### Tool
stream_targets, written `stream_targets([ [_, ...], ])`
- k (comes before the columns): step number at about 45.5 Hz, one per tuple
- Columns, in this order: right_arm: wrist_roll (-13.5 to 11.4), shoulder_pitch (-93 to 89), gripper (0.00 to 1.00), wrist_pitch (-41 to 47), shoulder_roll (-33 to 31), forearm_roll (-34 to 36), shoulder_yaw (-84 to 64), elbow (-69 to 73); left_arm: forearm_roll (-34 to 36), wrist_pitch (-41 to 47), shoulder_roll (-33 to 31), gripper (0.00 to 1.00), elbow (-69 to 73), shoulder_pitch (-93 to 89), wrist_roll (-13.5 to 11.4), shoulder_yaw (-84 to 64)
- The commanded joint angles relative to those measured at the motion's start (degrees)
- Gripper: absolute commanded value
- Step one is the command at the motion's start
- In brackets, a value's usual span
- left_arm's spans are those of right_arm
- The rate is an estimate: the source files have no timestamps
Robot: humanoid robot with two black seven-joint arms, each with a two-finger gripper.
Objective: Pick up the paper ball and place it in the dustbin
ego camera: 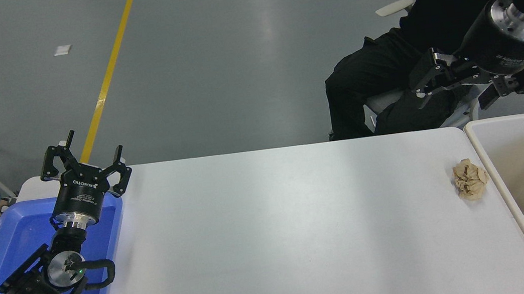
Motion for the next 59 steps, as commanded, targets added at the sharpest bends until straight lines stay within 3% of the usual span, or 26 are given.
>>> stream_targets([
  [1,-0.04,-0.03,1.0,0.0,-0.07,0.0,0.03,0.0,0.0,-0.06,0.0,0.98,-0.06,0.0,0.26,0.0],
  [59,0.14,-0.82,1.0,0.0,-1.65,0.09,-1.1,0.09,0.0,0.03,0.08,0.98,0.03,0.0,0.0,0.0],
])
